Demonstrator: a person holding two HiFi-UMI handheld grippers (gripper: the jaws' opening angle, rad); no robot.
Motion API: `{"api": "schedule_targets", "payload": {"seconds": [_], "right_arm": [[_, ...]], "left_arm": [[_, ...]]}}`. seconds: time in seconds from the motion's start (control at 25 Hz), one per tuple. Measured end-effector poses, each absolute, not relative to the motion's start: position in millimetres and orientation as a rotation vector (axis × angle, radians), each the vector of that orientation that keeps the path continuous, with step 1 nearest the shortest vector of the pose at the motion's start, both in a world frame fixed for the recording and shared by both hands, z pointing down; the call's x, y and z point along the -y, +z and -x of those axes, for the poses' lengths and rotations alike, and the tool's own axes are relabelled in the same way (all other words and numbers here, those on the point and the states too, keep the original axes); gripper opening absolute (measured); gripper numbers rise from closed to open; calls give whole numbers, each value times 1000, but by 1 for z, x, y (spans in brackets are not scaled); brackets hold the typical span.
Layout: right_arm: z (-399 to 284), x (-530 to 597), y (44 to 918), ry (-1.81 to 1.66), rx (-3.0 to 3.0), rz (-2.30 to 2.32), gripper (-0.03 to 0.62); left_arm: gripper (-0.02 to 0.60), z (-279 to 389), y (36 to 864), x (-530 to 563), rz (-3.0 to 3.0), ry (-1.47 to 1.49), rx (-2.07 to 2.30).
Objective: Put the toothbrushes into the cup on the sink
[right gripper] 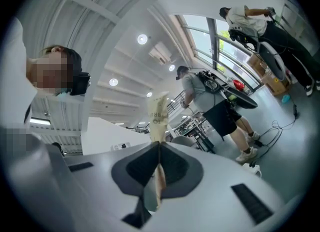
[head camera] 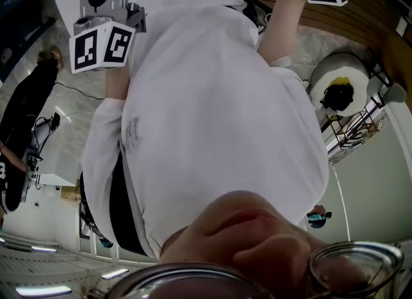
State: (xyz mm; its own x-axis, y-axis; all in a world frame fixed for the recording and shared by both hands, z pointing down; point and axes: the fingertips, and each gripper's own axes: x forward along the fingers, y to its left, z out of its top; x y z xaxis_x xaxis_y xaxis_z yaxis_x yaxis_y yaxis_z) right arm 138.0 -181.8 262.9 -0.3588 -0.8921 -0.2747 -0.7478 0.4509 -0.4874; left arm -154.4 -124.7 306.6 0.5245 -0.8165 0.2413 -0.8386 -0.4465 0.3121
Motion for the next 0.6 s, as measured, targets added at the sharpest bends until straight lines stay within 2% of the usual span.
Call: {"api": "schedule_targets", "payload": {"seconds": [0.6], "right_arm": [[-110,232,319,-408,-2369,1389,14]], "left_arm": [[2,173,317,138,-2298,116,1447]]}}
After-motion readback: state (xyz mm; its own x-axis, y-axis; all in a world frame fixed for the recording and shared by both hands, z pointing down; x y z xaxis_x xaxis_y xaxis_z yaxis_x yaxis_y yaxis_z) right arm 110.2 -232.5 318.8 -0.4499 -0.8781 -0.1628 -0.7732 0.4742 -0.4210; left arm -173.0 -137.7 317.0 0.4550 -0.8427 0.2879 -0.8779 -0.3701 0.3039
